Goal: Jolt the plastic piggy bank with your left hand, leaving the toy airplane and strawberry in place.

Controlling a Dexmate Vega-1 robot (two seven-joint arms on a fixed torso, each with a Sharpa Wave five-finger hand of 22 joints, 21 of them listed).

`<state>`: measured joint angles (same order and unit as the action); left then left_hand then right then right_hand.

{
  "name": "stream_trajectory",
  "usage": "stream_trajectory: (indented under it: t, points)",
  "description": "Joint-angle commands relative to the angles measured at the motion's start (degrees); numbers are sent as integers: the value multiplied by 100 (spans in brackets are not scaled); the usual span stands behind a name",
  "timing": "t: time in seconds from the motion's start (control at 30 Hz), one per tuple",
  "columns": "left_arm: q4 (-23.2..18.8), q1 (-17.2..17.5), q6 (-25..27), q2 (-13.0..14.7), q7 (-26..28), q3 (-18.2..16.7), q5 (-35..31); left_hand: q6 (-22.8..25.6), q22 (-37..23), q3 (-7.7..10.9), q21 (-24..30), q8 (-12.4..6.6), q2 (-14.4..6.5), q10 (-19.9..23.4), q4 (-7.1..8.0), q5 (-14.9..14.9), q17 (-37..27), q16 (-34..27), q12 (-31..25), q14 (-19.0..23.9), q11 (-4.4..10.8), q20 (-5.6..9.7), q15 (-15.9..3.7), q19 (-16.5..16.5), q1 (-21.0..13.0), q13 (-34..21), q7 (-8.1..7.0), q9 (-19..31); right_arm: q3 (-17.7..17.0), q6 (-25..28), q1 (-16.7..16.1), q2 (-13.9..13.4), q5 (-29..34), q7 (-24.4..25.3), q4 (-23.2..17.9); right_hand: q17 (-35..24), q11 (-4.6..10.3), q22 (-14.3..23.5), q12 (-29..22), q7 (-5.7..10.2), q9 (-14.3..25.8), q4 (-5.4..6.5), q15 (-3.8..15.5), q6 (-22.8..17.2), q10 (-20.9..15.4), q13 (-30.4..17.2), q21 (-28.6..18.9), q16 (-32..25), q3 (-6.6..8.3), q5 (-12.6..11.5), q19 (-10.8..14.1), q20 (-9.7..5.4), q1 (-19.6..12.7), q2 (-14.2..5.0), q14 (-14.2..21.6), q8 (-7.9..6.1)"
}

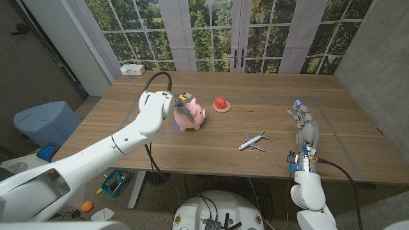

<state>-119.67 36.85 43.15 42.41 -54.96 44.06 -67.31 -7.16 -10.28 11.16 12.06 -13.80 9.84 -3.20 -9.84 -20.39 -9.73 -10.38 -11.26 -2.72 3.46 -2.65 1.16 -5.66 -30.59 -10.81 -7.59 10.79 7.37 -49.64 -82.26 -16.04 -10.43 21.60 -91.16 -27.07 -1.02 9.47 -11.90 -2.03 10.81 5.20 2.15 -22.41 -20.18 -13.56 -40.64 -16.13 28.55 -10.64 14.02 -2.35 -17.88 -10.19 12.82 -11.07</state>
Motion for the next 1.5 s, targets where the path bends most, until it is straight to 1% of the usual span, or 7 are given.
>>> stream_trajectory:
  t: [0.03,0.63,0.83,1.03,1.23,1.33,1.5]
  points:
    - [341,-120,-225,-203,138,-274,1130,78,-11,9,-8,-55,-42,30,12,0,-33,-37,-54,38,-49,-40,62,-58,-118,-26,-48,34,-82,57,-32,-2,101,72,-21,-14,-6,13,-62,15,7,-29,164,-46,-52,-2,39,-54,12,9,73,-177,-27,-1,58,-49]
    - [884,-676,-325,-38,980,130,3005,758,-19,185,111,-460,-333,481,24,382,-30,-152,-161,644,-149,-135,206,-529,-681,-46,-35,130,-151,227,-53,-50,157,180,-60,-14,-20,18,-82,15,9,-55,149,-127,-115,7,64,-90,0,17,144,-154,-3,7,122,-71]
    - [795,-836,-68,82,1219,535,2780,763,-74,562,316,-768,-636,1377,-32,948,-42,-335,-320,2362,57,-58,-574,-1391,-1776,-82,-17,256,-122,222,11,-67,106,157,-6,-14,-27,19,-89,18,10,-58,138,-145,-138,9,71,-103,-4,18,162,-143,7,7,150,-74]
    - [928,-998,113,73,1278,874,2605,797,-115,682,512,-898,-713,1947,-30,917,-52,-400,-431,3017,134,175,-898,-1907,-2275,-115,50,270,-95,275,70,-72,81,171,33,-15,-31,21,-95,23,11,-54,131,-155,-159,11,81,-115,-7,20,178,-134,24,1,171,-73]
    - [943,-858,137,69,1848,899,2576,1725,-209,869,970,-1487,-1058,3062,-43,802,-124,-670,-698,4148,464,547,-1412,-2780,-2923,-190,305,341,-72,337,114,-73,101,215,45,-16,-29,23,-97,39,12,-55,114,-165,-173,14,93,-127,-10,21,197,-121,39,-4,191,-72]
    - [973,-780,178,50,2170,941,2461,2808,-350,1068,1475,-2234,-1404,4019,-89,710,-280,-1036,-933,5270,669,843,-1505,-3275,-3867,-307,575,486,-60,355,134,-74,125,243,52,-17,-37,24,-98,43,13,-57,100,-172,-180,15,99,-136,-11,21,208,-117,45,-5,205,-72]
    - [1077,-676,116,14,2571,985,2373,4045,-955,742,2657,-2935,-1472,5443,-25,703,-966,-1803,-1403,6209,803,1028,-1514,-3501,-4789,-769,571,544,-64,387,119,-91,158,290,12,-19,-40,25,-100,45,13,-58,105,-188,-192,17,105,-143,-13,22,233,-106,56,-9,213,-74]
